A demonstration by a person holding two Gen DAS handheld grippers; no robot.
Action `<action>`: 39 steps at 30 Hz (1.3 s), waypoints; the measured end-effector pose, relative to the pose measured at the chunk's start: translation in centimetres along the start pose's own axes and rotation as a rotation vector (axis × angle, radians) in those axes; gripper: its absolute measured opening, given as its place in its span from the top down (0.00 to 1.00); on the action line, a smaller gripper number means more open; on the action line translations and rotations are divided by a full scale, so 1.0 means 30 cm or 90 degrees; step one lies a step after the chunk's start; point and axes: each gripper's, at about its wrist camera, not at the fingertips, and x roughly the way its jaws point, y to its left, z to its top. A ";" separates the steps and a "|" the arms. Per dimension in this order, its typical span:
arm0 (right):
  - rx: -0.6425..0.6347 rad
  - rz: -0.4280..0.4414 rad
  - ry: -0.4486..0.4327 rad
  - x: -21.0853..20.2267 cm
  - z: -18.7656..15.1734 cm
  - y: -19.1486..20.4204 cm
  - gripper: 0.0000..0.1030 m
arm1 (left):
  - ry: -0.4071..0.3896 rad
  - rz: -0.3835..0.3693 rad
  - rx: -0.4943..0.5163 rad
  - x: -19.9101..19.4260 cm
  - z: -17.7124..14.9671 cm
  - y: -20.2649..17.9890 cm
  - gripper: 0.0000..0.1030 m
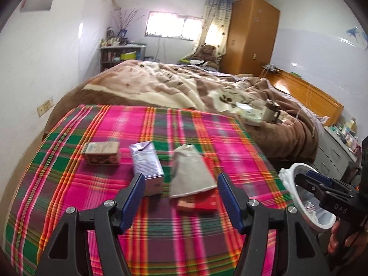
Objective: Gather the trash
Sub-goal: 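Grasp the purple milk carton with the left tool while the right tool grasps the white paper bag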
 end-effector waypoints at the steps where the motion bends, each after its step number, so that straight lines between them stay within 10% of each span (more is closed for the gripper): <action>1: -0.002 0.001 0.001 0.006 0.002 0.009 0.41 | -0.001 0.005 -0.004 0.008 0.002 0.014 0.37; 28: -0.039 0.034 0.050 0.187 0.064 0.202 0.41 | 0.075 0.021 -0.045 0.271 0.024 0.192 0.37; 39: -0.077 0.072 0.073 0.252 0.067 0.328 0.41 | 0.080 0.035 -0.021 0.263 0.028 0.249 0.59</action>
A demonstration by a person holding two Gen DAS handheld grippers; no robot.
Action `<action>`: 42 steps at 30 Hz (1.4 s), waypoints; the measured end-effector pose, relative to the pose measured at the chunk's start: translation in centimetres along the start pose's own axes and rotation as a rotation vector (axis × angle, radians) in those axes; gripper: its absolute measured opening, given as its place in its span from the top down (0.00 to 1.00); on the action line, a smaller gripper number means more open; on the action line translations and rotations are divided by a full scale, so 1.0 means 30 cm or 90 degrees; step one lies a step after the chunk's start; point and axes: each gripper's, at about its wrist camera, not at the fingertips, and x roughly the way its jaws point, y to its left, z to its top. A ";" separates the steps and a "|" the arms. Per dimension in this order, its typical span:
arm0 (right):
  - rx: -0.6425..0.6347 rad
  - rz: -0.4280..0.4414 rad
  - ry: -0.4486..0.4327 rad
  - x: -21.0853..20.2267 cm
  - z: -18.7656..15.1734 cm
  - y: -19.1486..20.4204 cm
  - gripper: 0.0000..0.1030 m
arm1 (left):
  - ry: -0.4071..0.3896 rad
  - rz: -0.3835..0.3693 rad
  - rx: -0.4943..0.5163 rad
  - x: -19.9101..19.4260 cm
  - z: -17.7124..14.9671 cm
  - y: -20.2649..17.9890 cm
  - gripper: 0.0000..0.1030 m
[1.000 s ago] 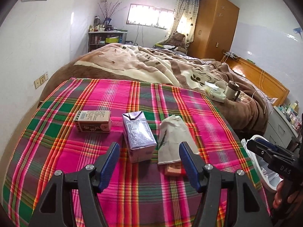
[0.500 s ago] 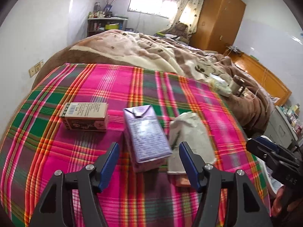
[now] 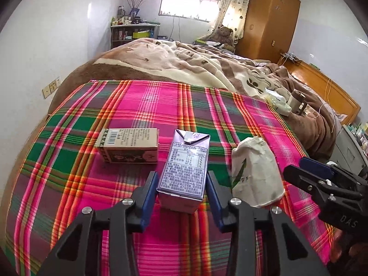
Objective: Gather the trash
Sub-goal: 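Grasp the purple milk carton with the left tool while the right tool grasps the white paper bag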
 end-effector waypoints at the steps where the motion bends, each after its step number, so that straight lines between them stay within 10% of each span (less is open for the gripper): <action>1: 0.000 0.002 0.002 0.003 -0.001 0.005 0.41 | -0.001 0.005 -0.002 -0.004 -0.001 0.007 0.59; 42: -0.023 0.007 0.023 0.104 0.006 0.082 0.52 | -0.006 0.010 0.007 -0.007 -0.021 0.036 0.59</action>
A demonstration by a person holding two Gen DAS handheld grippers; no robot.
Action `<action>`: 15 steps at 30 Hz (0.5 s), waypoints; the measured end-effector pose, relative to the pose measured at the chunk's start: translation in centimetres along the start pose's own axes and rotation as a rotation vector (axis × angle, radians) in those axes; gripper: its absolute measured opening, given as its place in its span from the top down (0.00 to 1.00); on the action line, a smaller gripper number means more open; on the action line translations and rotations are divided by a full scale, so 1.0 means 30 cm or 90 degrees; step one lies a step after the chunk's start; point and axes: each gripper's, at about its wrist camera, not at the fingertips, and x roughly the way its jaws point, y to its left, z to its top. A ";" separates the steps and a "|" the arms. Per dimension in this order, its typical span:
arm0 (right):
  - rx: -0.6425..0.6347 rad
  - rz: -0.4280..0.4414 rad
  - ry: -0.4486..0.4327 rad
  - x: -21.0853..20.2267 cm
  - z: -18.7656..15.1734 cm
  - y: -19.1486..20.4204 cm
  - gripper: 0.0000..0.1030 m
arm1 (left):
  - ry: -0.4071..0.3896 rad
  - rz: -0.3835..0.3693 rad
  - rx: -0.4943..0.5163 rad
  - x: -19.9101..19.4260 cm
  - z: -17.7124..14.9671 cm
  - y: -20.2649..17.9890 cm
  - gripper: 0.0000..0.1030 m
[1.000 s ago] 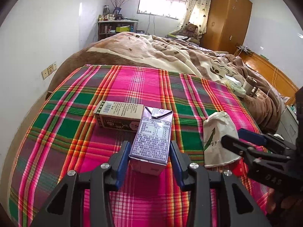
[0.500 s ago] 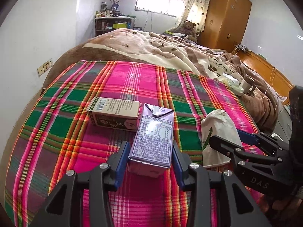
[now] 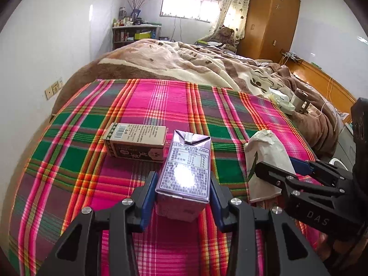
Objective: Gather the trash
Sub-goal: 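Grasp the purple milk carton with the left tool while the right tool grasps the white paper bag, then carry the carton and paper bag over the wastebasket and open both tools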
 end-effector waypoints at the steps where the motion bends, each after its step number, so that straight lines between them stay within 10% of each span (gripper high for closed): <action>1: 0.002 0.001 -0.001 -0.002 -0.001 -0.003 0.52 | -0.002 0.000 0.002 -0.004 0.001 -0.003 0.59; 15: 0.022 0.004 -0.049 -0.092 -0.024 -0.026 0.66 | -0.019 0.006 0.017 -0.080 -0.028 -0.040 0.63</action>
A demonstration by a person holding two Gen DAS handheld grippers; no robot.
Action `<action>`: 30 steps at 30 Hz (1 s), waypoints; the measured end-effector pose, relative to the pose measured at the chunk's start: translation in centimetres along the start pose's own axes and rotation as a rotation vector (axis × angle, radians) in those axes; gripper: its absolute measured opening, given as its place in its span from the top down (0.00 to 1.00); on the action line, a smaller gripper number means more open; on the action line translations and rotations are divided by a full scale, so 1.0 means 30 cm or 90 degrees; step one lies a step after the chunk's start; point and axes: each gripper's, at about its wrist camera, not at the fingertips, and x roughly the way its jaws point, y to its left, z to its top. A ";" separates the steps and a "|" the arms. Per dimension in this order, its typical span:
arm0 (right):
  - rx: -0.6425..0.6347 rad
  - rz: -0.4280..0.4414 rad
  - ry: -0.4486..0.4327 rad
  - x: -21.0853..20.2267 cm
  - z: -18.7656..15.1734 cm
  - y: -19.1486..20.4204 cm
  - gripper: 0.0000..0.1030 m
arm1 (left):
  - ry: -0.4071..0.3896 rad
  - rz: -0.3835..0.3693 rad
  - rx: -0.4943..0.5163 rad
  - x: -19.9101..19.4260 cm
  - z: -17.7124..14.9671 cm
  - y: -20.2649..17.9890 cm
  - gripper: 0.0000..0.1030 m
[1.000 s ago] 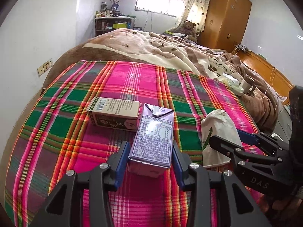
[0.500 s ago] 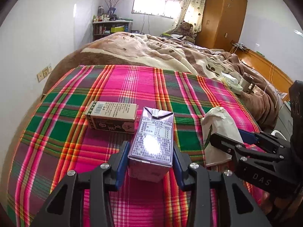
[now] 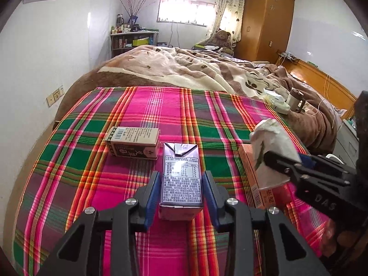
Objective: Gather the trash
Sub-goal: 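Carry the carton and paper bag over the wastebasket and open both tools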
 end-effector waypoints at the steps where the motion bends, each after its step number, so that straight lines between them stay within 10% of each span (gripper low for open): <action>1: 0.001 0.000 -0.002 -0.007 -0.002 -0.001 0.66 | 0.001 0.001 0.000 0.000 -0.001 -0.001 0.63; 15: 0.023 0.004 -0.024 -0.057 0.001 -0.046 0.66 | 0.016 0.013 0.012 0.049 0.005 -0.014 0.63; 30: 0.050 0.006 -0.071 -0.218 -0.029 -0.116 0.66 | -0.056 -0.027 0.049 -0.180 -0.003 -0.180 0.63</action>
